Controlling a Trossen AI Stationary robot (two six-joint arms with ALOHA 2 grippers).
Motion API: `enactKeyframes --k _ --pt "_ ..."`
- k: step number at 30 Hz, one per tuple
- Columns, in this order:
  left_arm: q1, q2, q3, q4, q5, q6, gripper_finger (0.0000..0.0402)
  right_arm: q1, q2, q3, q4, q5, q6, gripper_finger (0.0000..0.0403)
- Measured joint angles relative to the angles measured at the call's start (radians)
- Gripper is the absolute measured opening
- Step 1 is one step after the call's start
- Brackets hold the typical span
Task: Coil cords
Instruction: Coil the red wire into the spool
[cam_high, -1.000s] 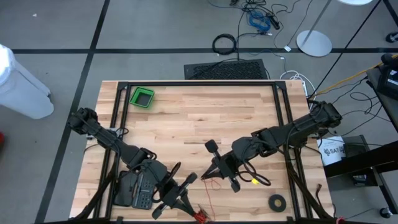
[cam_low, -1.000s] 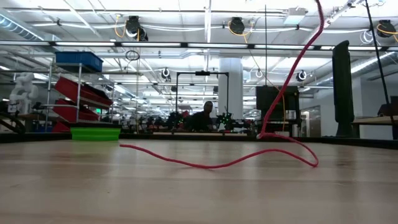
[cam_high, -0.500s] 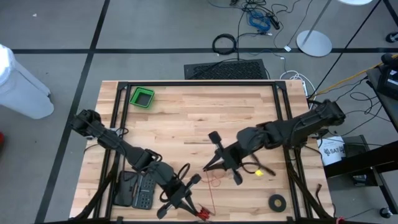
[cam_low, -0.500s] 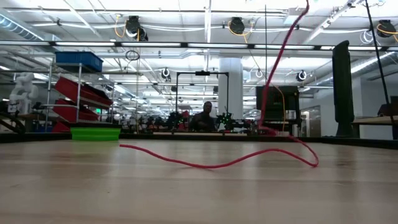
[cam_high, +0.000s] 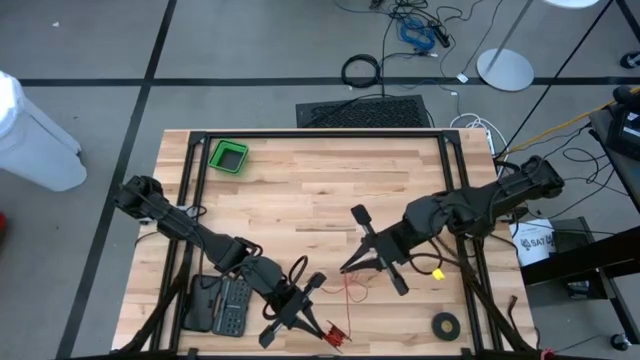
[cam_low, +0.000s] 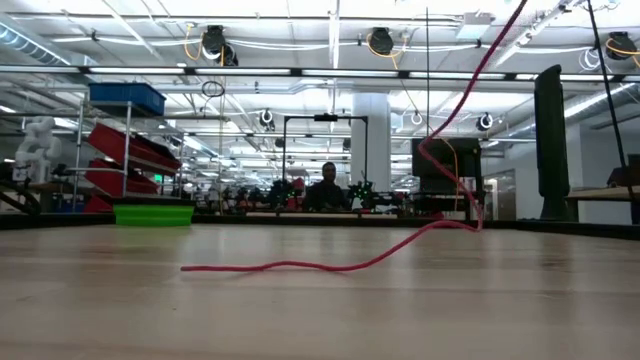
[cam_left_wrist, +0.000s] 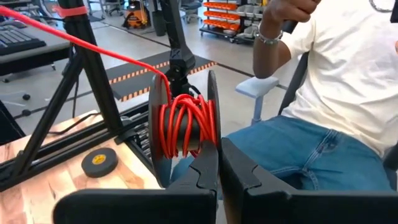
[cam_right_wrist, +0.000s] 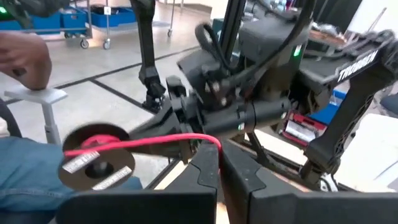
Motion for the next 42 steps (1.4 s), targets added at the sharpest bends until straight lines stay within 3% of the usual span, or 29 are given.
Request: enactKeyframes --k 9,21,27,31,36,42 --pt "0.0 0.0 0.0 0.014 0.007 0.0 0.0004 -0.026 0.028 0.0 0.051 -0.008 0.008 0.0" --pt "-0.002 0.0 0.0 0.113 0.069 0.03 0.0004 -0.112 0.022 0.0 0.053 -0.014 0.207 0.0023" --pt "-0.003 0.031 -0.001 0.163 0.092 0.055 0.0004 -0.199 0.016 0.002 0.054 -0.191 0.302 0.0047" --pt "-0.002 0.05 -0.002 0.216 0.113 0.085 0.0004 -0.254 0.016 0.028 0.04 -0.237 0.323 0.0066" --pt "-0.001 0.05 -0.002 0.29 0.12 0.091 0.0004 -0.32 0.013 0.125 -0.099 -0.245 0.299 0.0083" --pt "-0.002 0.049 -0.002 0.369 0.134 0.139 0.0004 -0.401 0.011 0.333 -0.412 -0.24 0.266 0.0091"
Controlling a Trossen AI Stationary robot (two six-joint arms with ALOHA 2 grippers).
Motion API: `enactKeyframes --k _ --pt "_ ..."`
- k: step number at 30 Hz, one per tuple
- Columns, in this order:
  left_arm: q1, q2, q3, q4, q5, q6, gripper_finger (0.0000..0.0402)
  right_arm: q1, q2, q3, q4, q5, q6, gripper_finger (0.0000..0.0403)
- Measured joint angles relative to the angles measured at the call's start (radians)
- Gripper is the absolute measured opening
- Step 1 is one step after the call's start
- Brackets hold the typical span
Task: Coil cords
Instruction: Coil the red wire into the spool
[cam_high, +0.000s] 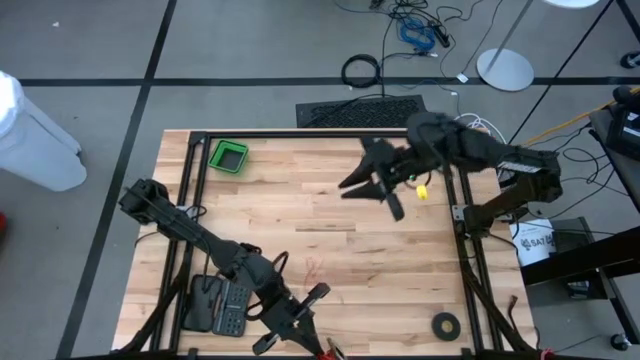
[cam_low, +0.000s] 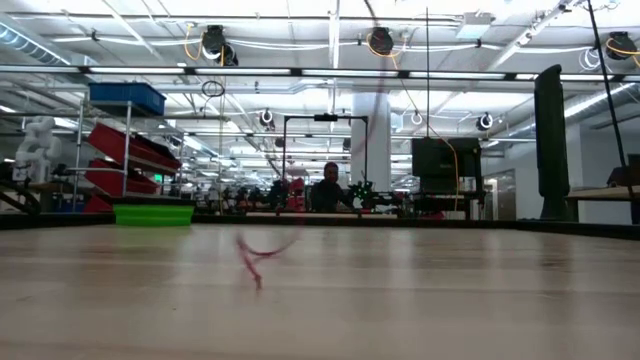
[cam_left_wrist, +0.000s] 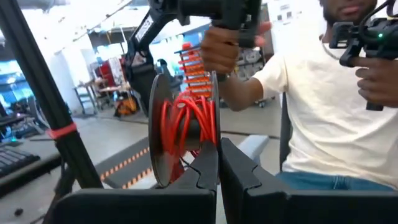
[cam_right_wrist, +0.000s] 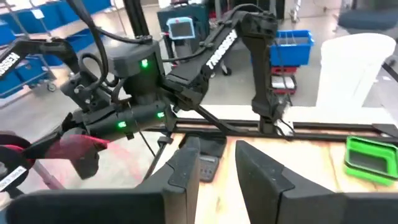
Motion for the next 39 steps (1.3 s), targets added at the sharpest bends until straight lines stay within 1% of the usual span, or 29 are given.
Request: enactKeyframes --k 5,8,11,14,17,21,24,26,29,32,39 --pt "0.001 0.0 0.0 0.051 -0.001 0.002 0.0004 -0.027 0.0 0.121 -0.165 -0.002 -0.003 0.0091" --pt "0.001 0.0 0.0 0.06 -0.002 -0.004 0.0004 -0.01 -0.011 0.141 -0.253 0.002 -0.003 0.0091" --pt "-0.001 0.0 0.0 0.068 -0.017 -0.007 0.0004 0.05 -0.029 0.103 -0.33 0.036 0.017 0.0091" --pt "-0.002 0.0 0.0 0.061 -0.061 -0.022 0.0004 0.15 -0.06 -0.009 -0.333 0.147 0.045 0.0091" --pt "-0.002 0.0 0.0 0.061 -0.107 -0.057 0.0004 0.257 -0.106 -0.184 -0.218 0.252 0.065 0.0091" --pt "-0.001 -0.012 0.0 0.033 -0.178 -0.089 0.0004 0.364 -0.179 -0.456 0.09 0.317 0.067 0.0091" --pt "-0.003 -0.045 0.0 -0.045 -0.262 -0.13 0.0004 0.413 -0.229 -0.641 0.316 0.348 0.058 0.0091" --pt "-0.004 -0.068 0.0 -0.124 -0.329 -0.188 0.0004 0.432 -0.264 -0.743 0.423 0.376 0.046 0.0091" --pt "-0.004 -0.089 0.001 -0.228 -0.399 -0.257 0.0004 0.453 -0.305 -0.875 0.582 0.442 0.051 0.0091" --pt "-0.004 -0.09 0.0 -0.279 -0.44 -0.268 0.0004 0.458 -0.322 -0.933 0.693 0.471 0.056 0.0091" --pt "-0.004 -0.09 0.001 -0.336 -0.575 -0.295 0.0004 0.476 -0.326 -0.933 0.8 0.479 0.058 0.0091"
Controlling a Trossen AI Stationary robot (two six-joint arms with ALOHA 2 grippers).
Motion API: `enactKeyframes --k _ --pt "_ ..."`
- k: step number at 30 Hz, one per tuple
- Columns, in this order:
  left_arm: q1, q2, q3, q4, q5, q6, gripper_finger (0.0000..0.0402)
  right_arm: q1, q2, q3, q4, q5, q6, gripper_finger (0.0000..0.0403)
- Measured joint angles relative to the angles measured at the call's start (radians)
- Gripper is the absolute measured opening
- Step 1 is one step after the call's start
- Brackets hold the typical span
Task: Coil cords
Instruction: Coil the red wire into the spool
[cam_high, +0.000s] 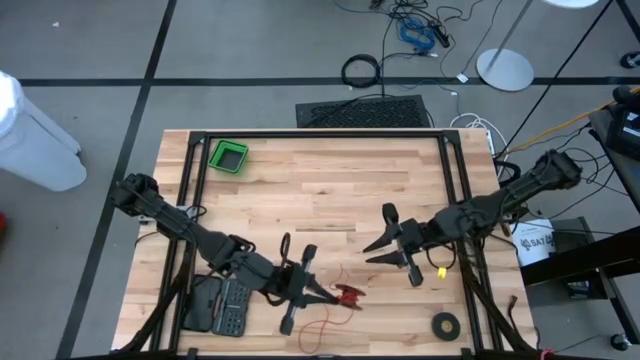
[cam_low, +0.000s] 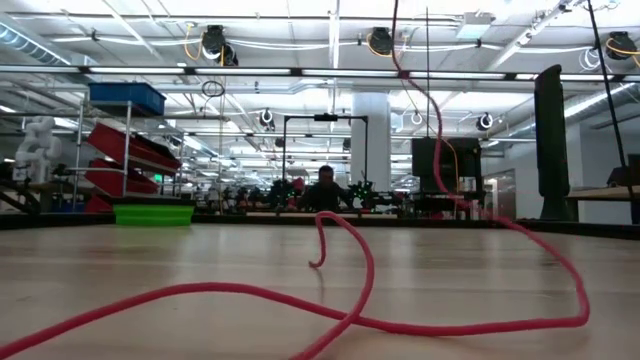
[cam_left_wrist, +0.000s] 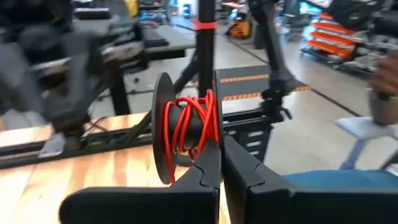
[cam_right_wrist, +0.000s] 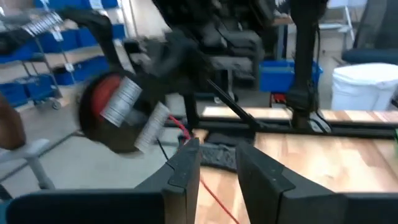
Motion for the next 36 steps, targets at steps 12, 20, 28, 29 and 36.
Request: enactKeyframes --k 12,20,28,29,36 --pt "-0.002 0.0 0.0 -0.025 -0.09 -0.003 0.0004 0.044 0.002 0.0 0.01 0.017 0.007 0.0091" --pt "-0.002 0.0 0.0 -0.036 -0.133 -0.026 0.0004 0.075 0.032 0.014 0.009 0.023 -0.036 0.012" --pt "-0.003 0.0 0.0 -0.055 -0.136 -0.027 0.0004 0.074 0.104 0.08 0.002 0.03 -0.08 0.0139" --pt "-0.004 0.0 0.0 -0.055 -0.135 -0.027 0.0004 0.074 0.113 0.086 0.001 0.029 -0.083 0.0139" --pt "-0.005 0.0 0.0 -0.058 -0.13 -0.039 0.0004 0.075 0.143 0.121 -0.021 0.066 -0.117 0.0139"
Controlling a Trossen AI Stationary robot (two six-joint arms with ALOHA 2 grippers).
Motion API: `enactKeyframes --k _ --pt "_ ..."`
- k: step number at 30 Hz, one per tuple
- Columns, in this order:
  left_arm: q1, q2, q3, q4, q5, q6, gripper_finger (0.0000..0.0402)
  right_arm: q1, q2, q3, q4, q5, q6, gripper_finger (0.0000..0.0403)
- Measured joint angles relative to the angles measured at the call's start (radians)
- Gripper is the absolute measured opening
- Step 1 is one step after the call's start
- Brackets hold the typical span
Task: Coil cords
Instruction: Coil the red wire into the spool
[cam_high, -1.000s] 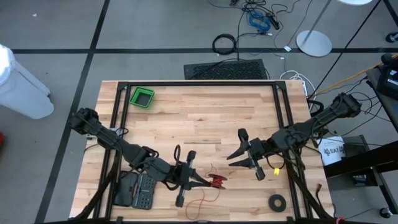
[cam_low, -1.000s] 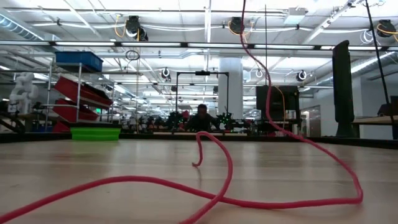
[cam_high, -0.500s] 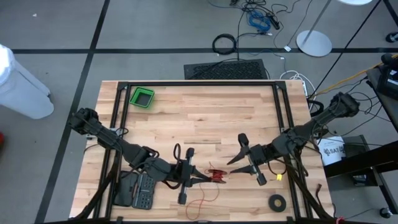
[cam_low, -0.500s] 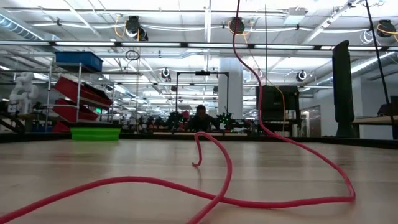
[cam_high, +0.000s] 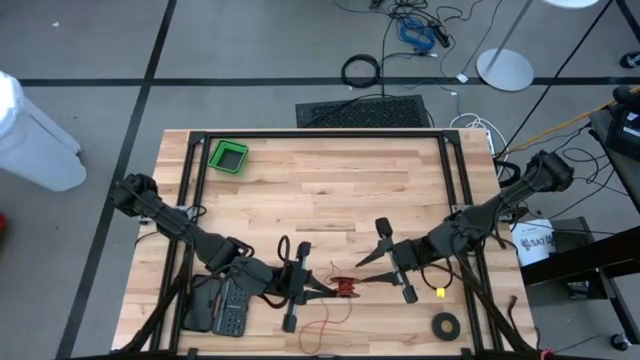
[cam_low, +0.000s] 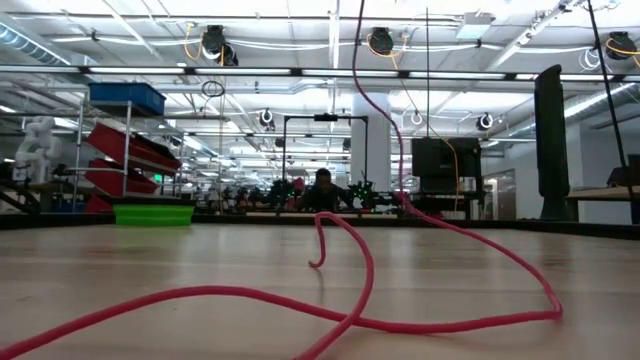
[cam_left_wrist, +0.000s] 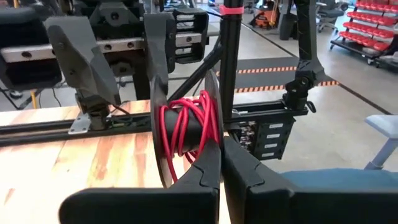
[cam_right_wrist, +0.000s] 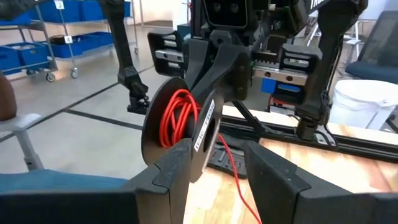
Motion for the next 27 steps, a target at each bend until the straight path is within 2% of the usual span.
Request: enactKeyframes --k 10,16,27 --pt "0.005 0.0 0.0 0.008 -0.043 -0.014 0.0004 0.032 -0.019 0.004 -0.014 0.018 -0.001 0.0139" --pt "0.001 0.0 0.0 0.007 -0.064 -0.014 0.0004 0.052 -0.024 0.004 -0.033 0.063 -0.001 0.0139" --pt "0.001 0.0 0.0 0.005 -0.069 -0.018 0.0004 0.051 -0.026 0.004 -0.037 0.113 0.006 0.0138"
